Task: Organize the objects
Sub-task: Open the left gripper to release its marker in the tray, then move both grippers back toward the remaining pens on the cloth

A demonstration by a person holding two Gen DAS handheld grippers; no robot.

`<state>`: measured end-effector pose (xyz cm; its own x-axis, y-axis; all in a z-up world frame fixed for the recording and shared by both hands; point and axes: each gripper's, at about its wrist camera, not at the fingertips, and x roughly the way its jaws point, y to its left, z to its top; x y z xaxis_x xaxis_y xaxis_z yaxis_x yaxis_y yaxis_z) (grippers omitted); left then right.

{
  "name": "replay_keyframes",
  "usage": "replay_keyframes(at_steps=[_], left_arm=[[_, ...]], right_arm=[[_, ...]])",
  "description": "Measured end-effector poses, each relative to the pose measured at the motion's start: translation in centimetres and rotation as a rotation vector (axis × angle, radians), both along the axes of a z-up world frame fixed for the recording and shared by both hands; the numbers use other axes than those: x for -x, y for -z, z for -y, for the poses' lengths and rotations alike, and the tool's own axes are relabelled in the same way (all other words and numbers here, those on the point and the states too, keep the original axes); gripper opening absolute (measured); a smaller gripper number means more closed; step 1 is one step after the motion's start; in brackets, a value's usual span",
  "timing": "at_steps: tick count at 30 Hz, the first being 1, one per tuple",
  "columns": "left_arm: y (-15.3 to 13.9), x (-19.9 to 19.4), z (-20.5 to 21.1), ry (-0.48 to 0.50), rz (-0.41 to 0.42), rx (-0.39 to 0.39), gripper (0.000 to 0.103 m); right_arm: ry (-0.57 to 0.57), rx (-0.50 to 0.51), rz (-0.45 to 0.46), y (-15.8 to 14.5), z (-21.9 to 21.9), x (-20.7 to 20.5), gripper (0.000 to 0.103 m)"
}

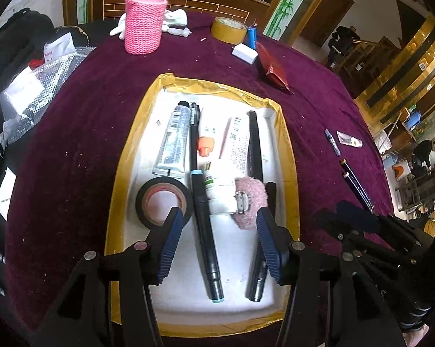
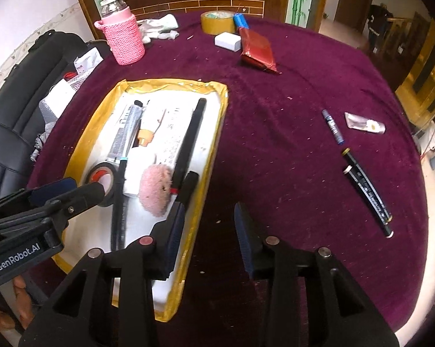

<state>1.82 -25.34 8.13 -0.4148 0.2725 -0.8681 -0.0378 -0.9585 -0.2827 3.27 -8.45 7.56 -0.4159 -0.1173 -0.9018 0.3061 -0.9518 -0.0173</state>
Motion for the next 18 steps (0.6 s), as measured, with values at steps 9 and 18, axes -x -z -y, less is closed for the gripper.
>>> replay_keyframes(at_steps=[9, 18], left_arm=[[-0.2, -0.1, -2.5, 0.011, 0.0, 0.015, 0.047], [-0.1, -0.2, -5.4, 0.008, 0.005, 0.025, 0.047]], right_arm=[[-0.014, -0.024, -0.014, -0.1, -1.7, 0.1, 0.034], [-0.026, -0.039, -0.025, -0.2, -4.6, 0.5, 0.034]])
